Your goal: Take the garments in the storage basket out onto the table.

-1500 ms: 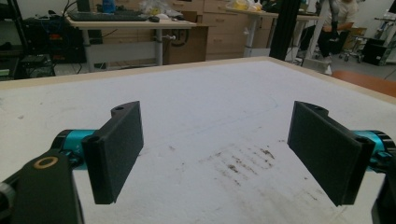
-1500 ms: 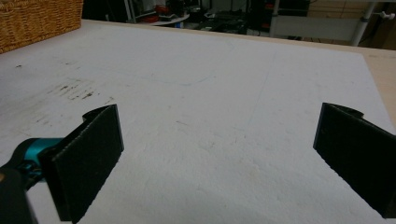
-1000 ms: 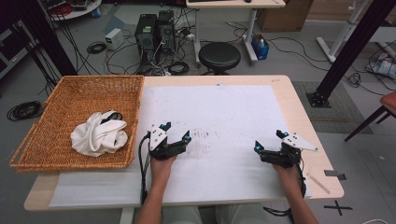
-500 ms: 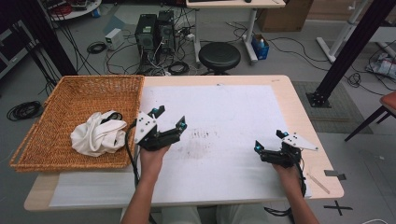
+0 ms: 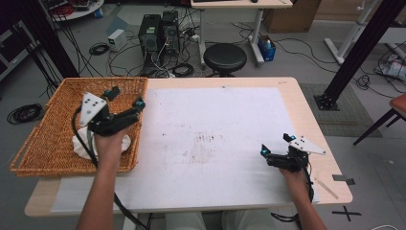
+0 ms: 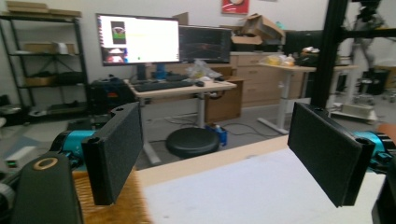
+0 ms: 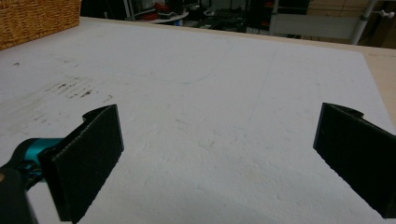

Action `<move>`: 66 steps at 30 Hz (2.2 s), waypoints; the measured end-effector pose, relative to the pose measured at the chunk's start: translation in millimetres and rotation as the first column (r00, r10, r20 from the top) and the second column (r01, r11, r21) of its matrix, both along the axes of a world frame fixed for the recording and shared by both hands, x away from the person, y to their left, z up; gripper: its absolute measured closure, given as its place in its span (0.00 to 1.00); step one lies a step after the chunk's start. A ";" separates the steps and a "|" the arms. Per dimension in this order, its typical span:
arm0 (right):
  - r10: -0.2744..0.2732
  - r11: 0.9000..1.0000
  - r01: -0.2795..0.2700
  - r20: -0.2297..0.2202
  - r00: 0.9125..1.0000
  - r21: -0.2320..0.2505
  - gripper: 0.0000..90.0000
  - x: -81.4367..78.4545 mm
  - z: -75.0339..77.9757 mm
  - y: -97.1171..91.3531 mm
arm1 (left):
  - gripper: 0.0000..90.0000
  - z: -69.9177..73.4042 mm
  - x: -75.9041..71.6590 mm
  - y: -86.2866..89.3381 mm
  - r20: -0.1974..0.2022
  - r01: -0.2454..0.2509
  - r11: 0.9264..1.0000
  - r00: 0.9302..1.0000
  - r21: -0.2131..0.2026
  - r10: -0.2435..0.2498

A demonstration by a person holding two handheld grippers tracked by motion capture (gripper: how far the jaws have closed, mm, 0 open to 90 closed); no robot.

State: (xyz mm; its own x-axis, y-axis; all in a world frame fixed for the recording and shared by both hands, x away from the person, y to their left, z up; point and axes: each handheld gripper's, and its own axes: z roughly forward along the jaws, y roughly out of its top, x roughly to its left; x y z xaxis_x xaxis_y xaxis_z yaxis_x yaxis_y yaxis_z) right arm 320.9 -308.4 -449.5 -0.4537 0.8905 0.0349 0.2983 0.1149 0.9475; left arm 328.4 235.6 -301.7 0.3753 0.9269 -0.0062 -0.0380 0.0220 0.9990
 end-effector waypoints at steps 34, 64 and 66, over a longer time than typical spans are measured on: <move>-0.011 1.000 0.011 -0.013 1.000 -0.001 0.01 0.8 0.1 0.4 | 0.21 -99.1 50.3 103.2 -0.762 -0.063 0.970 0.608 0.235 0.224; -0.018 1.000 0.018 -0.030 0.999 0.005 0.01 2.4 0.2 0.0 | 0.71 -88.2 33.9 112.0 -0.591 -0.221 0.975 0.789 -0.022 0.165; -0.019 1.000 0.019 -0.028 0.999 0.007 0.01 2.5 0.2 -0.1 | 0.70 -83.9 28.2 113.4 -0.549 -0.218 0.975 0.821 -0.046 0.158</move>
State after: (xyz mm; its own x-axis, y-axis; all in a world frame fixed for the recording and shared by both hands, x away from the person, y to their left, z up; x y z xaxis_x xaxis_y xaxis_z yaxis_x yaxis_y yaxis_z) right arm 323.4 -308.5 -449.3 -0.4356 0.8985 0.0536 0.3270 0.1025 0.9394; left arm 356.6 349.0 -385.6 0.1025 0.9619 -0.2533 0.4912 0.1725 0.8538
